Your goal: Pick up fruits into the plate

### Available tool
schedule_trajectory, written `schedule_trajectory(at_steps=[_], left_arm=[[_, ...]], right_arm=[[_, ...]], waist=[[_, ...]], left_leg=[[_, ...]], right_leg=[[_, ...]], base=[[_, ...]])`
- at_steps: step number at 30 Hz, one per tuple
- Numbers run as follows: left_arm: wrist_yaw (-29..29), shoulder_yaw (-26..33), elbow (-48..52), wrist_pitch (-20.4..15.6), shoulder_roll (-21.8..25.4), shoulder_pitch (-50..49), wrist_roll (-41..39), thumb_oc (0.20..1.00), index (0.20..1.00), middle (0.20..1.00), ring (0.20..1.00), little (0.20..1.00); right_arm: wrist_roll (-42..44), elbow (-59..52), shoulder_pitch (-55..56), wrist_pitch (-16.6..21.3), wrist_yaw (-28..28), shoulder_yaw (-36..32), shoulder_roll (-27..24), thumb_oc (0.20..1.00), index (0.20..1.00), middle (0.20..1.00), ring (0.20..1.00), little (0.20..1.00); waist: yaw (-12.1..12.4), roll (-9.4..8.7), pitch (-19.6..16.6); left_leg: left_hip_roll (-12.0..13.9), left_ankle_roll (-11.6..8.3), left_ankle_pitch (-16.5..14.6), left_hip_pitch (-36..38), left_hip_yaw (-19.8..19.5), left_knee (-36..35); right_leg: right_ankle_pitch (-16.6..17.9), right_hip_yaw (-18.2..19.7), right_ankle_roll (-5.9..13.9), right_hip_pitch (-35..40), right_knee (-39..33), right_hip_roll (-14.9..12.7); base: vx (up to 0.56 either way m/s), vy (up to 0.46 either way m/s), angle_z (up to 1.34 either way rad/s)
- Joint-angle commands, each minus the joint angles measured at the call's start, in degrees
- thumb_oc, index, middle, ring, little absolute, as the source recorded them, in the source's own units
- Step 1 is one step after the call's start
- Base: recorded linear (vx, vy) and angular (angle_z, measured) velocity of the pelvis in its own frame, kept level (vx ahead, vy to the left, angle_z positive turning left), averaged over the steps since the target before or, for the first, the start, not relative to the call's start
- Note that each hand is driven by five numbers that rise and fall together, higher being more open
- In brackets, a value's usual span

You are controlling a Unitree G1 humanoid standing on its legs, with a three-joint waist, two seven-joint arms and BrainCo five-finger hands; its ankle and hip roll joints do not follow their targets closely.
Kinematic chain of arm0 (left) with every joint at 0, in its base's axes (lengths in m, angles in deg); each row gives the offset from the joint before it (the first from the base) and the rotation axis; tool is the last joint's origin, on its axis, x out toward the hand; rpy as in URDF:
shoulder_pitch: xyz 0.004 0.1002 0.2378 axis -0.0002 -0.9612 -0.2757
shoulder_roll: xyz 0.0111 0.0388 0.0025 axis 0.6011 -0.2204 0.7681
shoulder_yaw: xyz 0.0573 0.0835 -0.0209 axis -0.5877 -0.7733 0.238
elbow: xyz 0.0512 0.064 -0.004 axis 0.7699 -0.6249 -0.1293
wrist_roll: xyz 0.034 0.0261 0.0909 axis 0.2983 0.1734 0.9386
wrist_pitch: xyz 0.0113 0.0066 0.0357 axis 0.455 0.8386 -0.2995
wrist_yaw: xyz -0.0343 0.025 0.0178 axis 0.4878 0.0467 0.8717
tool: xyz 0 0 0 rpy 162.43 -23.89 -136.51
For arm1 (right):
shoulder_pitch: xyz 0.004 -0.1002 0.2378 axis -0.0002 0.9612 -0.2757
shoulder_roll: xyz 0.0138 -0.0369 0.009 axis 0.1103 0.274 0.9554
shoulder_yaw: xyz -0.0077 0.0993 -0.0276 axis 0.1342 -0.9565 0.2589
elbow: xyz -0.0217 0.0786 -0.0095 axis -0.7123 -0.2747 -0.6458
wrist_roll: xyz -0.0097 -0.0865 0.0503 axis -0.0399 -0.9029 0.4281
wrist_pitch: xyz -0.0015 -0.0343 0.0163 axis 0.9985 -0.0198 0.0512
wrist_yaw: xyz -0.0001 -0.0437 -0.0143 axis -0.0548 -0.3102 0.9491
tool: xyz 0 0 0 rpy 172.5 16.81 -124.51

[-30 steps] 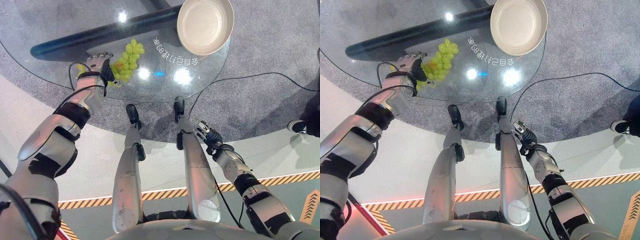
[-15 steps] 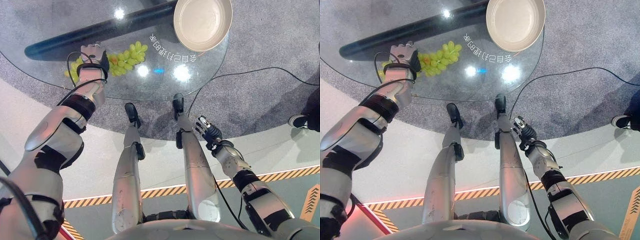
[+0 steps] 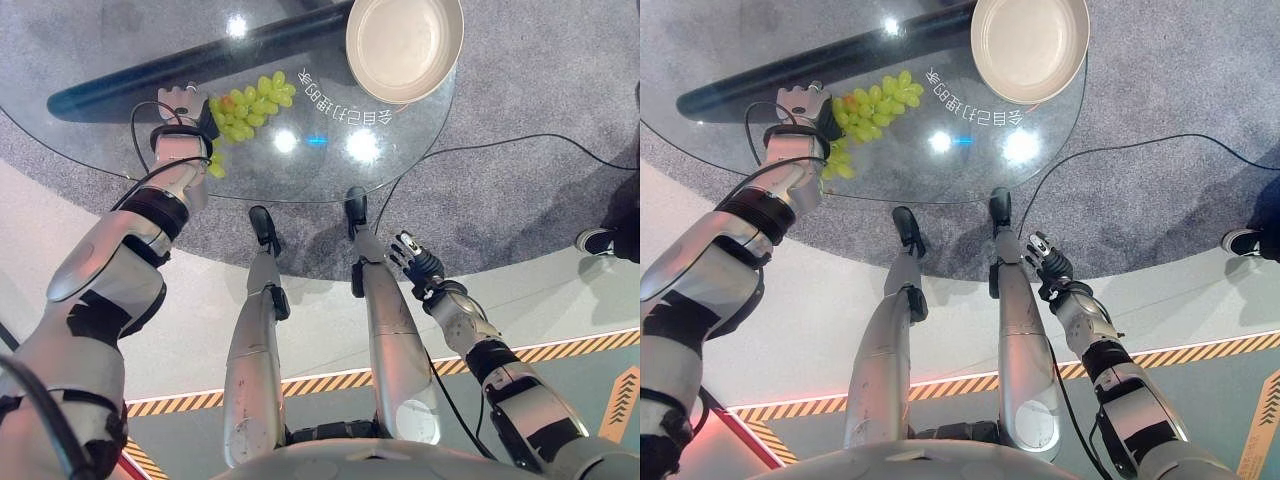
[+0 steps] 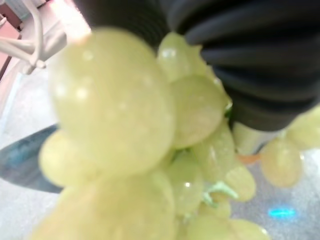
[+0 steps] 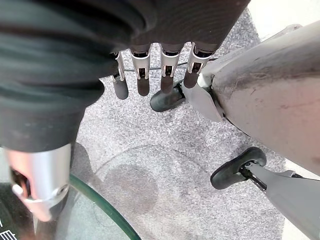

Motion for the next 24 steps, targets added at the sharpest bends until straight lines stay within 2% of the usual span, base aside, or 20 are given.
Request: schedule_trajectory(at_steps=[1, 8, 13, 24], left_arm=[[4.13, 0.82, -3.27, -2.55, -2.89, -5.83, -1.34, 0.2, 0.2, 0.2, 0.2, 0.2], [-0.67, 3.2, -1.52, -5.94, -2.32, -6.78, -11.96, 0.2, 0.2, 0.2, 0.2, 0.2], [-4.97, 6.88, -0.29, -11.34, -1.37, -8.62, -18.57, 0.2, 0.2, 0.2, 0.2, 0.2], [-5.96, 14.7, 10.94, -16.77, 3.75, -15.35, -25.67, 0.2, 0.2, 0.2, 0.2, 0.2]], right_arm=[[1.03, -1.34, 1.72, 0.87, -0.76, -0.66, 0.49, 1.0, 1.0, 1.0, 1.0, 1.0], [0.6, -0.89, 2.3, 1.68, -1.64, -0.72, 0.62, 1.0, 1.0, 1.0, 1.0, 1.0], [0.19, -1.07, 2.77, 2.34, -2.12, -1.22, 0.79, 1.0, 1.0, 1.0, 1.0, 1.0], [0.49, -5.75, 5.99, 4.16, -2.52, -2.77, 0.82, 1.0, 1.0, 1.0, 1.0, 1.0]], waist=[[-0.8, 0.2, 0.52], [-0.24, 0.34, 0.52], [0.66, 0.73, 0.52], [2.95, 1.83, 0.52]], left_leg=[[-3.14, 0.15, -7.34, -0.11, -2.13, 6.3], [-2.9, 0.27, -7.22, 1.6, -2.13, 5.39], [-2.62, 0.32, -6.99, 5.24, -2.44, 3.82], [-2.17, 0.17, -7.11, 15.64, -3.32, 0.07]], right_leg=[[1.57, 0.78, 0.77, 2.98, -3.6, 4.76], [1.25, 0.34, 0.79, 4.57, -3.8, 4.58], [0.54, -0.28, 0.9, 7.99, -4.07, 4.2], [-1.35, -2.59, 1.3, 17.74, -4.94, 2.73]], base=[[0.0, 0.0, 0.0], [0.0, 0.0, 0.0], [0.0, 0.0, 0.0], [0.0, -0.002, 0.04]])
